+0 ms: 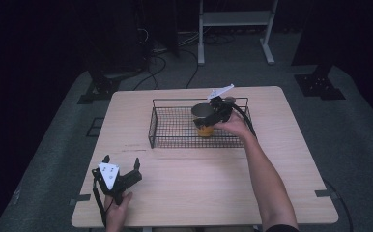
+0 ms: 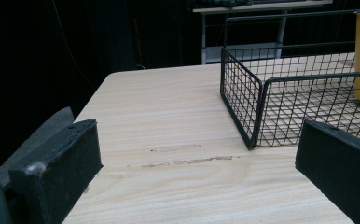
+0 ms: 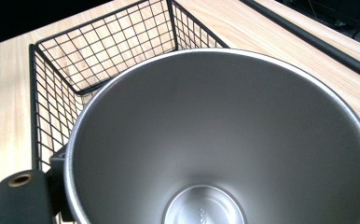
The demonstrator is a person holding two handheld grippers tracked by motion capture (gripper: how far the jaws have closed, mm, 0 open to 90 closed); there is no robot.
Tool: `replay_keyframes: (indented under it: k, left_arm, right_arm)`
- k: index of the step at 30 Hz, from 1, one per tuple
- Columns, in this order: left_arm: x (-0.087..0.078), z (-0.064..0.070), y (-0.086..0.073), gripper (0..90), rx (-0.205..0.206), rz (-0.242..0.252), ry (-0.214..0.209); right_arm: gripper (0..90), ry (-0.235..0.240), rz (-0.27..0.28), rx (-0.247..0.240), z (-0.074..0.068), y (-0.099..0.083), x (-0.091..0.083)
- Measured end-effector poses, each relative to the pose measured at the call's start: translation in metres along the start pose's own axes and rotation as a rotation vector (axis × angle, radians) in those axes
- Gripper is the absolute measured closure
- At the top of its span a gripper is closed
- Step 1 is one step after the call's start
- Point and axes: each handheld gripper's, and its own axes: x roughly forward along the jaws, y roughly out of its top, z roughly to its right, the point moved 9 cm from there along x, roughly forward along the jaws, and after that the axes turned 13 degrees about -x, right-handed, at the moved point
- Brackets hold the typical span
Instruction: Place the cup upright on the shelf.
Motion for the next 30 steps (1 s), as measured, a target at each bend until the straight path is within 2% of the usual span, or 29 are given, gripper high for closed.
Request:
replay_keyframes:
  k: [6, 30]
  left_arm:
    - [0.0000, 0.0000, 0.0000, 0.0, 0.000, 0.000, 0.000]
    - [0.0000, 0.0000, 0.0000, 0.0, 0.001, 0.000, 0.000]
  right_arm:
    - [12.1, -0.002, -0.025, -0.015, -0.0013, -0.0029, 0.0039]
    - [10.3, -0.020, -0.043, -0.050, -0.0040, -0.0058, 0.0036]
